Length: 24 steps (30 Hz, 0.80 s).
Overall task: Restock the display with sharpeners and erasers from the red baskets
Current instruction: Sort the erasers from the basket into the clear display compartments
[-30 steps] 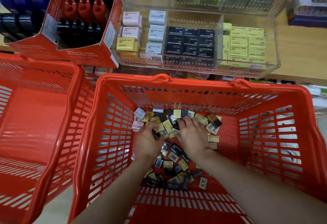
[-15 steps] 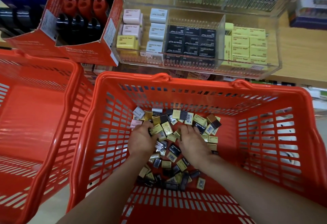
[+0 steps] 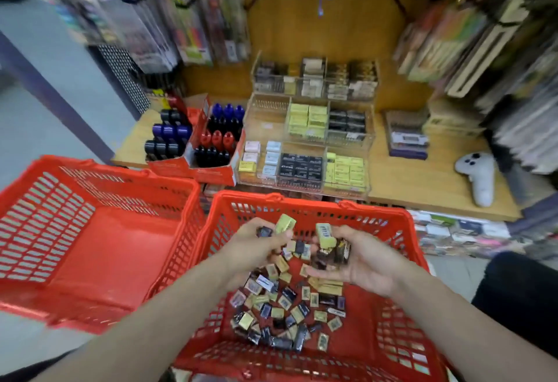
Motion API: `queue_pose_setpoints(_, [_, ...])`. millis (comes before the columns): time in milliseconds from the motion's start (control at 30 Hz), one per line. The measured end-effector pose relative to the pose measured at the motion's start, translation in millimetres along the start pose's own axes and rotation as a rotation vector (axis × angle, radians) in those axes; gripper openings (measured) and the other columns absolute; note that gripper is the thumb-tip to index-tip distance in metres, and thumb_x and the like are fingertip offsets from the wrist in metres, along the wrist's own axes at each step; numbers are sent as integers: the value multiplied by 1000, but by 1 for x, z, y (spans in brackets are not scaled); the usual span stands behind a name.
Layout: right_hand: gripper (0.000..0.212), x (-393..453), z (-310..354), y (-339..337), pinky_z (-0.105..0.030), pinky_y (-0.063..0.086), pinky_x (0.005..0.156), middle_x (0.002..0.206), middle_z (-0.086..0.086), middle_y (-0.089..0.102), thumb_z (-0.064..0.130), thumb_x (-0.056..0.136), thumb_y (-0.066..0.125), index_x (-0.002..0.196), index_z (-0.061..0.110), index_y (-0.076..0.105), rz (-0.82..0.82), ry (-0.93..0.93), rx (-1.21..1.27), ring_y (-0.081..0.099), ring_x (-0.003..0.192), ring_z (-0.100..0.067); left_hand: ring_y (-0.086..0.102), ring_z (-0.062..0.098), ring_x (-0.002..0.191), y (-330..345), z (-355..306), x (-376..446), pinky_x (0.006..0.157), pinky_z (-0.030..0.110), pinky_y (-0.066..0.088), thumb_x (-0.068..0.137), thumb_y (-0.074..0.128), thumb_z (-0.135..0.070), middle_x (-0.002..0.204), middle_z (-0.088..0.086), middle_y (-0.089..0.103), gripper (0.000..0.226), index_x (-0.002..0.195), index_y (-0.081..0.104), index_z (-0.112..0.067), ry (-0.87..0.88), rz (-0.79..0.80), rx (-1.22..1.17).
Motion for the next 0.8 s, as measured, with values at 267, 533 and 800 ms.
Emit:
queue_pose_setpoints(267, [58, -118, 102, 80, -32, 58, 71, 113, -12, 72, 18, 68, 82, 124, 17, 65, 94, -285, -444, 71, 98, -26, 73, 27, 84, 15, -125, -87, 77, 35, 60, 67, 83, -5, 104, 19, 67, 52, 109, 53, -5, 242, 145, -335])
queue_pose_setpoints(533, [53, -130, 144, 99, -11, 52, 72, 97, 29, 67, 17, 71, 84, 108, 53, 69, -81, -728, -798, 64, 94, 10, 74, 27, 86, 20, -144, -77, 74, 27, 58, 72, 80, 3, 120, 18, 62, 39, 107, 62, 0, 285, 82, -344])
queue_pose_setpoints(800, [29, -130, 172, 87, -2, 41, 75, 97, 40, 63, 29, 70, 86, 87, 48, 72, -335, -965, -1052, 55, 97, 21, 72, 21, 84, 14, -153, -62, 82, 30, 58, 81, 75, -3, 122, 14, 57, 30, 106, 70, -19, 315, 79, -286])
Point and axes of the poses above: each hand's wrist, its own x-axis towards the middle knuckle, its own y-axis out of the palm, z = x × y, the point moved 9 cm from there along x, towards the middle knuckle
